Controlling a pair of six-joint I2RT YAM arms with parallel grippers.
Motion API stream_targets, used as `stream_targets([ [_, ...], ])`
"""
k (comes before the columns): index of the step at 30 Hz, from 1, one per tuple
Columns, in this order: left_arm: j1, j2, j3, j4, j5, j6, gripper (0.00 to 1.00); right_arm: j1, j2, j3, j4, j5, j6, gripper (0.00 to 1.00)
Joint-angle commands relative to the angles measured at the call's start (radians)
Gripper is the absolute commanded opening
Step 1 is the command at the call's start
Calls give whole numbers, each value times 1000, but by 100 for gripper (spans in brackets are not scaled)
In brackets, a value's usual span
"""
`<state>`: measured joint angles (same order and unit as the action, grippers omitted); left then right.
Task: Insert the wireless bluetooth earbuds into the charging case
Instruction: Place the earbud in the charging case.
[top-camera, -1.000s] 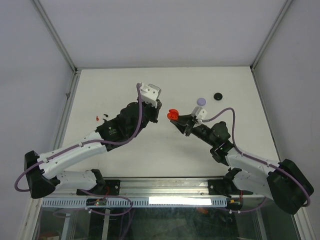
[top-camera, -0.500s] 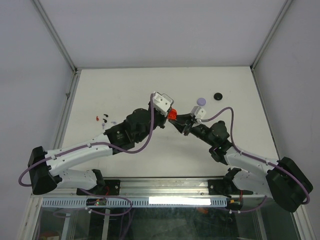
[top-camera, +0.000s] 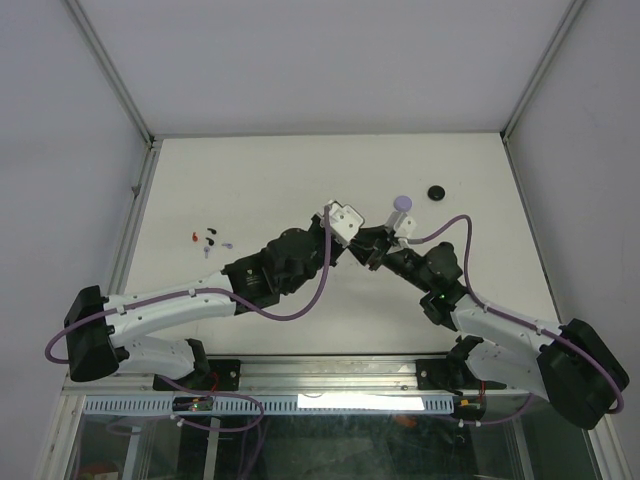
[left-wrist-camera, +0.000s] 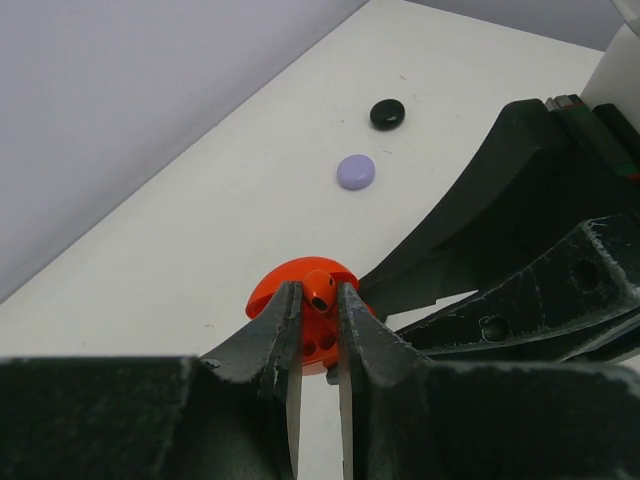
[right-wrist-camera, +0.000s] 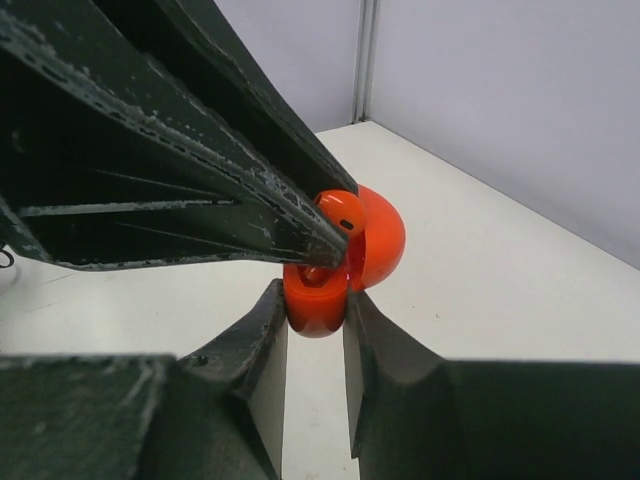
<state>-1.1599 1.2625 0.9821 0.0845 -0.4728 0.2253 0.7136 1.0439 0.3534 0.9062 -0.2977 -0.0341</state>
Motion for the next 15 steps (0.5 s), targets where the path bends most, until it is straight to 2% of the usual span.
stream_targets([
  [1,-18,-4,-12,68,-52,46,10,4,-28,42,54,23,10,0],
  [15,-41,-42,-48,68,-46,74,10,4,-34,38,58,35,9,0],
])
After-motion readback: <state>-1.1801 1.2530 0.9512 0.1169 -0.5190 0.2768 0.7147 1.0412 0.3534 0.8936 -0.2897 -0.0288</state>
